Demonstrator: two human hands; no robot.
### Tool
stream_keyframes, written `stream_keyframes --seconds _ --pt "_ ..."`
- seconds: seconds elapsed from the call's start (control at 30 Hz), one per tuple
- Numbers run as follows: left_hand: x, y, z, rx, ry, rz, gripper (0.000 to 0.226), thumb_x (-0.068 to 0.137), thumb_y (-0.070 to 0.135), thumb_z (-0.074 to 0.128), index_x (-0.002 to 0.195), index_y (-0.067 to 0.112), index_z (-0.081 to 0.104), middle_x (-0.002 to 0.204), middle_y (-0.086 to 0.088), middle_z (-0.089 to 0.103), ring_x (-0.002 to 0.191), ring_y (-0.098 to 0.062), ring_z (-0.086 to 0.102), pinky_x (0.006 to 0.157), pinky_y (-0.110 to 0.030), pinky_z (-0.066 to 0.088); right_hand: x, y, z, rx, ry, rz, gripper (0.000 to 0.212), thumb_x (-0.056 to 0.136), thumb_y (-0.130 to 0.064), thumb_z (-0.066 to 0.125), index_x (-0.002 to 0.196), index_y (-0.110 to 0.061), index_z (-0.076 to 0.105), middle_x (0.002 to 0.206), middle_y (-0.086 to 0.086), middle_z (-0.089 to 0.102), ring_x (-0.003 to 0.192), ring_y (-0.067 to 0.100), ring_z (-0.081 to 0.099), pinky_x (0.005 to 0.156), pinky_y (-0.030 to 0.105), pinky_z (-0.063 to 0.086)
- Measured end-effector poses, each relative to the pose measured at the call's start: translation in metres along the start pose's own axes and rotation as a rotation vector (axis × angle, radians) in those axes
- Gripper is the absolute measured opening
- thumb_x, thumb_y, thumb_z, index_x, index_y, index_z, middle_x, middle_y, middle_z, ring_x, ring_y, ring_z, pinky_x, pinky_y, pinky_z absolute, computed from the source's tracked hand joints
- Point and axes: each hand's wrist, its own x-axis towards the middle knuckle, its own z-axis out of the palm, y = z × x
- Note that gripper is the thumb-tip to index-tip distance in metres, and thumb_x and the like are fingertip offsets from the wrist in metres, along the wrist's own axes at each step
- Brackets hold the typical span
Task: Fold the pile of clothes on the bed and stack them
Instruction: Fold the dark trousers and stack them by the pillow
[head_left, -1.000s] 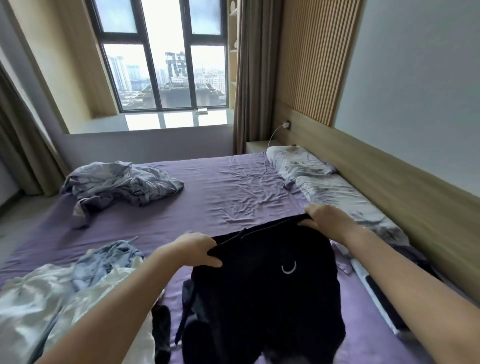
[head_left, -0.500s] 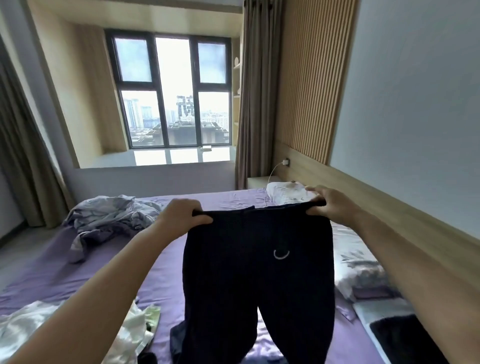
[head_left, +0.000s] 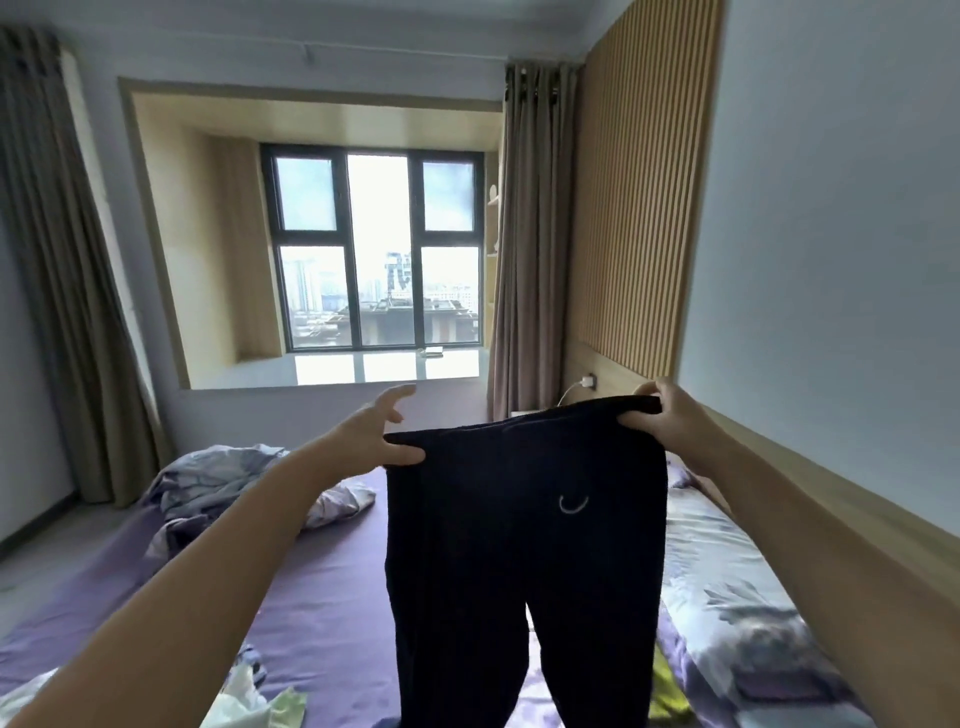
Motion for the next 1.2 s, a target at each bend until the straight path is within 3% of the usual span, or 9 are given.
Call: stream_keyframes --seconds 0.07,0.13,0.23,0.37,0.53,0.73,0.93,1.0,1.2 --pt "0.006 0.004 -0.006 -0.047 -0.134 -0.058 0.048 0.083 0.015 0.073 0.125 0.025 0.053 0.102 0.0 0.055 0.093 -0.017 0.054 0.066 -0.013 0.042 0.008 -0.006 -0.004 0.126 -0.019 0.043 0.035 0.085 -0.01 0.069 0.112 -0.009 0.048 0.097 0.009 0.06 0.087 0.022 0.061 0.068 0.027 0.051" --pt "0.012 0.011 -0.01 0.023 -0.114 -0.05 0.017 0.084 0.012 0.071 0.096 0.001 0.068 0.077 -0.005 0.056 0.073 -0.017 0.052 0.059 -0.014 0.04 0.016 -0.012 -0.009 0.228 -0.035 0.059 0.036 0.085 -0.005 0.067 0.115 -0.006 0.047 0.099 0.012 0.062 0.089 0.024 0.063 0.072 0.029 0.054" --pt "0.026 0.02 -0.019 -0.038 0.142 -0.034 0.024 0.082 0.021 0.074 0.073 0.001 0.065 0.064 -0.002 0.052 0.061 -0.012 0.047 0.058 -0.022 0.037 0.028 -0.019 -0.021 0.306 -0.048 0.009 0.028 0.086 0.0 0.063 0.113 -0.002 0.057 0.106 0.016 0.066 0.096 0.029 0.065 0.08 0.034 0.055" --pt "0.046 0.044 -0.032 -0.358 0.407 -0.03 0.033 0.08 0.033 0.075 0.083 0.003 0.062 0.077 -0.006 0.06 0.069 -0.017 0.056 0.061 -0.028 0.045 0.045 -0.036 -0.036 0.356 -0.046 -0.152 0.021 0.088 0.002 0.057 0.104 -0.01 0.065 0.1 0.009 0.069 0.096 0.026 0.065 0.081 0.034 0.055" --pt "0.069 0.075 -0.045 0.155 0.697 0.122 0.036 0.091 0.045 0.056 0.08 0.013 0.045 0.074 0.001 0.049 0.066 -0.012 0.047 0.056 -0.024 0.032 0.074 -0.067 -0.053 0.29 -0.04 -0.232 0.018 0.097 -0.011 0.051 0.108 -0.02 0.062 0.107 0.004 0.067 0.097 0.021 0.065 0.083 0.036 0.055" --pt "0.083 0.087 -0.066 -0.258 0.575 -0.001 0.055 0.08 0.06 0.064 0.106 0.014 0.052 0.097 0.001 0.06 0.088 -0.016 0.061 0.072 -0.03 0.049 0.097 -0.078 -0.058 0.328 -0.119 -0.172 0.044 0.083 -0.046 0.067 0.116 -0.018 0.057 0.11 0.003 0.065 0.099 0.021 0.064 0.08 0.036 0.053" --pt "0.077 0.085 -0.079 -0.451 0.085 0.013 0.047 0.072 0.029 0.077 0.11 0.003 0.067 0.108 -0.009 0.072 0.101 -0.027 0.068 0.085 -0.036 0.054 0.111 -0.068 -0.059 0.162 -0.001 -0.284 0.016 0.081 -0.025 0.074 0.094 -0.02 0.067 0.088 -0.003 0.071 0.083 0.017 0.068 0.062 0.022 0.05" --pt "0.079 0.082 -0.082 -0.44 0.139 0.015 0.041 0.073 0.019 0.077 0.109 0.003 0.067 0.108 -0.01 0.072 0.101 -0.028 0.068 0.089 -0.039 0.053 0.115 -0.066 -0.059 0.159 0.012 -0.288 0.019 0.083 -0.023 0.073 0.098 -0.017 0.064 0.091 -0.002 0.069 0.084 0.017 0.067 0.063 0.023 0.05" --pt "0.087 0.093 -0.086 -0.463 0.407 -0.025 0.012 0.084 0.009 0.07 0.093 0.016 0.067 0.1 -0.002 0.071 0.094 -0.02 0.064 0.068 -0.03 0.049 0.125 -0.074 -0.053 0.122 0.073 -0.359 0.009 0.09 -0.018 0.064 0.097 -0.012 0.064 0.091 0.002 0.068 0.084 0.019 0.065 0.071 0.032 0.053"
